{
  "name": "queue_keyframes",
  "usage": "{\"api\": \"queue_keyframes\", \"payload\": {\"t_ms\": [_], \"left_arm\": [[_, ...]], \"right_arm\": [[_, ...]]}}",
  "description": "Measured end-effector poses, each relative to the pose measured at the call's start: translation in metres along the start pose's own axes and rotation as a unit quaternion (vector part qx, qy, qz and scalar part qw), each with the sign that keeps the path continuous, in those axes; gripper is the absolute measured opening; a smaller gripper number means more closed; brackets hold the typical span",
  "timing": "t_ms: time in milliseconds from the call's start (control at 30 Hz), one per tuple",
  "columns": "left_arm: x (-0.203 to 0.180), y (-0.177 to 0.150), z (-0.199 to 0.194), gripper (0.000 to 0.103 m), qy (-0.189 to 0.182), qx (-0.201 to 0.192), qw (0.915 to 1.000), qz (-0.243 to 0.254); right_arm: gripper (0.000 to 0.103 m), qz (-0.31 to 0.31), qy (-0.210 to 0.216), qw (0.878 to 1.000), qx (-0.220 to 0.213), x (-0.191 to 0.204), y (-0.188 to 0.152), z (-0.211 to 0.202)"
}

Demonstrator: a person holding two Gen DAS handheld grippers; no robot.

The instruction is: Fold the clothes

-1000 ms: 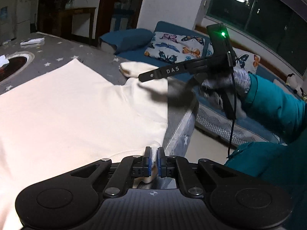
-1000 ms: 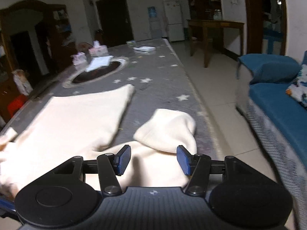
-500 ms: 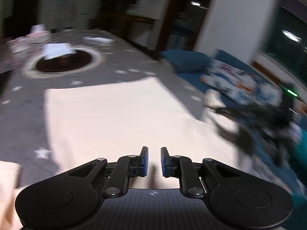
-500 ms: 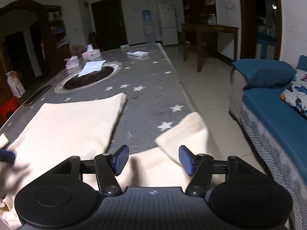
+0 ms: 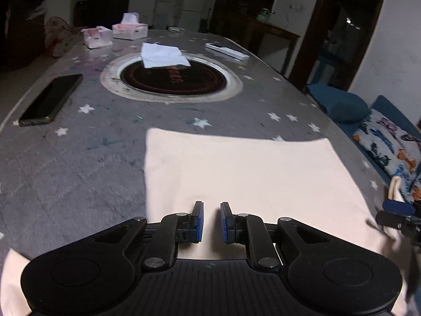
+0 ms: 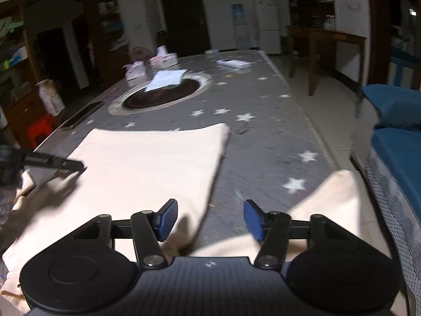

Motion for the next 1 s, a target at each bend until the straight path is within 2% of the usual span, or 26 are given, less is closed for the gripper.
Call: {"api": "queue_keyframes", "payload": {"t_ms": [67,233,367,567,667,700,733,933,1000], "left_arm": [[0.003,0.002,0.002,0.015,0.007,-0.003,1.0,-0.002],[0.011,0.008,0.008,0.01,0.034,-0.01,0.9994,-0.004],[0.02,0.013,0.013,0.009,0.072,-0.024,0.9971,-0.002],[0.05,0.019,0.019,0.009,0.12,-0.032,0.9919,-0.025],[0.066,0.02,0.02,0.009,0.141,-0.034,0.9886,-0.041],[0.07,0.02,0.02,0.009,0.144,-0.035,0.988,-0.042],[0.074,0.019,0.02,0.009,0.148,-0.036,0.9874,-0.044],[0.082,0.018,0.017,0.009,0.154,-0.042,0.9861,-0.046],[0.079,0.017,0.015,0.015,0.153,-0.041,0.9864,-0.045]], "right_arm": [[0.044,-0.007,0.001,1.0,0.01,0.002,0.001,0.012],[0.015,-0.022,-0.003,1.0,0.021,0.004,0.015,0.036],[0.009,-0.032,0.001,0.999,0.026,0.006,0.03,0.058],[0.008,-0.069,0.021,0.997,0.034,0.025,0.052,0.094],[0.018,-0.073,0.031,0.996,0.032,0.033,0.059,0.105],[0.024,-0.073,0.032,0.996,0.029,0.036,0.06,0.104],[0.025,-0.074,0.033,0.996,0.024,0.04,0.059,0.1],[0.026,-0.061,0.048,0.997,0.012,0.046,0.03,0.06],[0.028,-0.044,0.043,0.998,0.011,0.038,0.02,0.045]]}}
Point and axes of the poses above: each gripper's, at about its wrist camera, not at the fingertips, and z roughly the way its jaws point, x to its left, y to its top, the point moved 5 cm from there along z, roughly the way its jaws point, and after that the axes turned 12 degrees about y, right-handed, at the moved point
